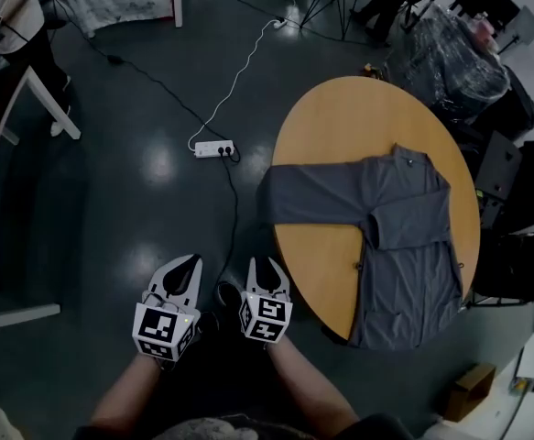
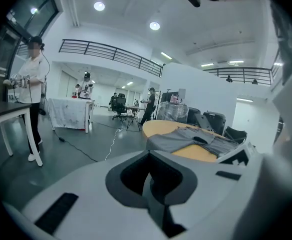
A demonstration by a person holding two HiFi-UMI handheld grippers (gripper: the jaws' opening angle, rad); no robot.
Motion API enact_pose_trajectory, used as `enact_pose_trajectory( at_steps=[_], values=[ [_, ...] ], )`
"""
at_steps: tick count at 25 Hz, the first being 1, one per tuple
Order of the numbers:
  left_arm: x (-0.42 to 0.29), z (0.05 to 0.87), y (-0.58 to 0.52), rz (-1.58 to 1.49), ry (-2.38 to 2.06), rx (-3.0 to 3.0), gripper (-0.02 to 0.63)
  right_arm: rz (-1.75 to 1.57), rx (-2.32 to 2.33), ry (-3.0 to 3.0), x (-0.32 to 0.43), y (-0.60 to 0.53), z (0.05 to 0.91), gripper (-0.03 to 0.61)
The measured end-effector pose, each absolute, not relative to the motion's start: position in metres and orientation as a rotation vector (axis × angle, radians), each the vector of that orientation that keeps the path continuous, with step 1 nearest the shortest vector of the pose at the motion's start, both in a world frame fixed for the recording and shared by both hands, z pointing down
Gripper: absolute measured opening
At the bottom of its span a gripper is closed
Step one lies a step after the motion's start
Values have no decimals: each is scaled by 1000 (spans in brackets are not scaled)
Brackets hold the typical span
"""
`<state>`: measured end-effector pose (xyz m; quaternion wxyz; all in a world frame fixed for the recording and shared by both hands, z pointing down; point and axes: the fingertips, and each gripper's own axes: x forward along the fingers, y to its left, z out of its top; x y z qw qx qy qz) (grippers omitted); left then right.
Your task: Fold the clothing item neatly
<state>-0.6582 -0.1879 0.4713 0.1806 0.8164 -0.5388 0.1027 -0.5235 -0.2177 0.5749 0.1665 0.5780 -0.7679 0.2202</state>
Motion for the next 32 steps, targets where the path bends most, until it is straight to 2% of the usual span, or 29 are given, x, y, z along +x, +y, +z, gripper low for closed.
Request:
enact_pose_trajectory(
  at_steps=[14, 20, 21, 22, 23, 29, 32],
  values=[
    [-670, 518, -233, 368, -1516, 2206, 8, 773, 1820, -1920, -525, -311, 674, 97],
    [-665, 528, -241, 379, -1484, 2188, 8, 625, 1781, -1969, -536, -328, 656, 94],
    [-665, 528, -242, 375, -1482, 2188, 8, 614, 1764, -1971, -538, -327, 654, 82],
    [-665, 527, -243, 371, -1482, 2192, 8, 613, 1747, -1976, -540, -325, 653, 26],
    [-665, 525, -243, 368, -1483, 2199, 8, 619, 1721, -1991, -544, -322, 651, 18],
    [-673, 500, -236, 335, -1516, 2234, 8, 542, 1583, -2153, -572, -302, 608, 18],
    [-679, 486, -226, 313, -1531, 2239, 8, 618, 1585, -2194, -575, -295, 578, 18]
  ],
)
